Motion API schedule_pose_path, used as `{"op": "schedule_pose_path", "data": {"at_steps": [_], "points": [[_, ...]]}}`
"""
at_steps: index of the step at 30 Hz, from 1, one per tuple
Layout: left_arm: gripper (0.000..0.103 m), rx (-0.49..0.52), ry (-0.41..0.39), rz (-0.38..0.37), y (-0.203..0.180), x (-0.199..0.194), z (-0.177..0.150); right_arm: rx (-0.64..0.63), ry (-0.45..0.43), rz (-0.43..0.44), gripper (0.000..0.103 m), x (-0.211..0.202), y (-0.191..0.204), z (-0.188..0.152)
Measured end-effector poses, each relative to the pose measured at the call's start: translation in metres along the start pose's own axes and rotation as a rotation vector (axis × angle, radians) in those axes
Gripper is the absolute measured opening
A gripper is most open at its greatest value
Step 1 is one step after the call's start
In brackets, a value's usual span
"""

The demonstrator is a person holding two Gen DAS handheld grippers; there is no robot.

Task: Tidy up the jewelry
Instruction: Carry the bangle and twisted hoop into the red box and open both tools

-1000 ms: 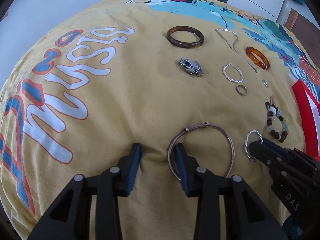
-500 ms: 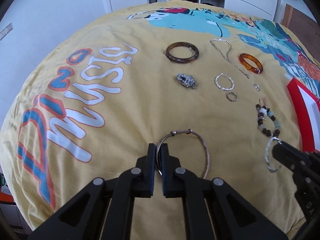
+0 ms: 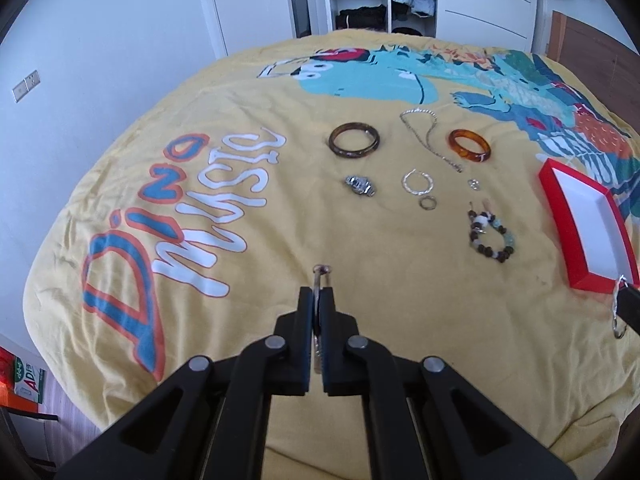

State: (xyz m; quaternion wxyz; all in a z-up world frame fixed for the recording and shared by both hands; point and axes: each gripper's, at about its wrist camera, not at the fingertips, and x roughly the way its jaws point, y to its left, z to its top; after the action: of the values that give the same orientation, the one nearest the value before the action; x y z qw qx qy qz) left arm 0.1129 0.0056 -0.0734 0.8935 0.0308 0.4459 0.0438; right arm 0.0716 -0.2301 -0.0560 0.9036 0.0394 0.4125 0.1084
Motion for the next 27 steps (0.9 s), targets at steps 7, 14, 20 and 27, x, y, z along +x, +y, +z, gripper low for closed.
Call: {"op": "schedule_pose_path", "data": {"at_steps": [7, 14, 20, 27], "points": [[0.002, 0.036, -0.055, -0.017, -0.017, -0.042, 0.002, 0.036, -0.061, -0.008, 0.005, -0.037, -0.020, -0.006], [0.002, 0.085, -0.083, -0.096, -0.063, -0.071, 0.015, 0.086, -0.118, -0.046, 0.005, -0.067, -0.059, -0.001], [0.002, 0.101, -0.080, -0.193, -0.105, -0.079, 0.035, 0.136, -0.146, -0.101, 0.005, -0.081, -0.108, 0.011], [0.002, 0.155, -0.060, -0.299, -0.173, -0.071, 0.064, 0.159, -0.145, -0.158, 0.005, -0.077, -0.161, 0.031]]}}
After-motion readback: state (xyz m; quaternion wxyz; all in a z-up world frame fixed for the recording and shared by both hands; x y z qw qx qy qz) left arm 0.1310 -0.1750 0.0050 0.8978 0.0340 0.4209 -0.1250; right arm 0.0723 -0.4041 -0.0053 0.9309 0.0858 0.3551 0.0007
